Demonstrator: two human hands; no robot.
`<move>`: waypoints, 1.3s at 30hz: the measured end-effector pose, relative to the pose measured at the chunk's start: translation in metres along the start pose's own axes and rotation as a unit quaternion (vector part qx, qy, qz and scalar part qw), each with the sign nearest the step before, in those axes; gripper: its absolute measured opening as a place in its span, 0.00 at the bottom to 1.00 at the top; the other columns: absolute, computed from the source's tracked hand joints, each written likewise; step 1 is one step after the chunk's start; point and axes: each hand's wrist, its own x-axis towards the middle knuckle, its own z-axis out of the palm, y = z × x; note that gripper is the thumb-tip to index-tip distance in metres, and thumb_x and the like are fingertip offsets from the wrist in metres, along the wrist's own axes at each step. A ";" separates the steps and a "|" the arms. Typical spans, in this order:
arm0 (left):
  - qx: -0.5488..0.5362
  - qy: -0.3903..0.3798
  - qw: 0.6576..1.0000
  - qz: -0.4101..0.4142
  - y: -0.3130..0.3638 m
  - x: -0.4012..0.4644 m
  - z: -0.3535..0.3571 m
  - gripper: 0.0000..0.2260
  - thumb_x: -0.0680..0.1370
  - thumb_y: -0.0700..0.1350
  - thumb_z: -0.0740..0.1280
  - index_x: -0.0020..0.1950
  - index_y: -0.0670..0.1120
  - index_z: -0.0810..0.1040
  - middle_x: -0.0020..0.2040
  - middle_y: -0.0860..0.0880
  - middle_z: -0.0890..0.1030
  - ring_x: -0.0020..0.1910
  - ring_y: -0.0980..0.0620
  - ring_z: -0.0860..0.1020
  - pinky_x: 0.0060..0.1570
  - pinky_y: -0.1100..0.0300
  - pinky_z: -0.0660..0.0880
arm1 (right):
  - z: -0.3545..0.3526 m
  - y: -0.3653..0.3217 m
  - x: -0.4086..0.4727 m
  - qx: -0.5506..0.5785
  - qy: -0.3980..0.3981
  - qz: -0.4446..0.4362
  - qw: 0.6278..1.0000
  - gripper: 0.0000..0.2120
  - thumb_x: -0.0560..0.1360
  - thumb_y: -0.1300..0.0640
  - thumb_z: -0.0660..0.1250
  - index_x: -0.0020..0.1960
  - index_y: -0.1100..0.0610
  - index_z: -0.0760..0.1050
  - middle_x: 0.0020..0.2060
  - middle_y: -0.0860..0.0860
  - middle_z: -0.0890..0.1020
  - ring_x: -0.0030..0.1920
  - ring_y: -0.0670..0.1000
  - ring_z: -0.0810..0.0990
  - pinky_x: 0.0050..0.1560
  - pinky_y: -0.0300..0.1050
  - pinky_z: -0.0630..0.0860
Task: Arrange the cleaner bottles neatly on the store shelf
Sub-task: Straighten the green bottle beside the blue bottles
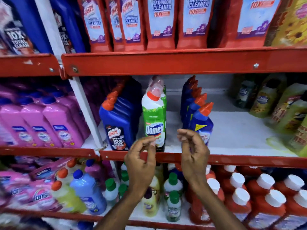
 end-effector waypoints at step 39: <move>-0.031 -0.197 0.967 -0.159 -0.042 0.037 -0.002 0.29 0.82 0.60 0.57 0.80 0.48 0.62 0.75 0.56 0.69 0.72 0.63 0.68 0.71 0.65 0.65 | 0.060 0.010 -0.008 -0.017 0.020 0.132 0.991 0.19 0.83 0.47 0.55 0.69 0.51 0.74 0.68 0.45 0.78 0.63 0.34 0.75 0.63 0.27 0.69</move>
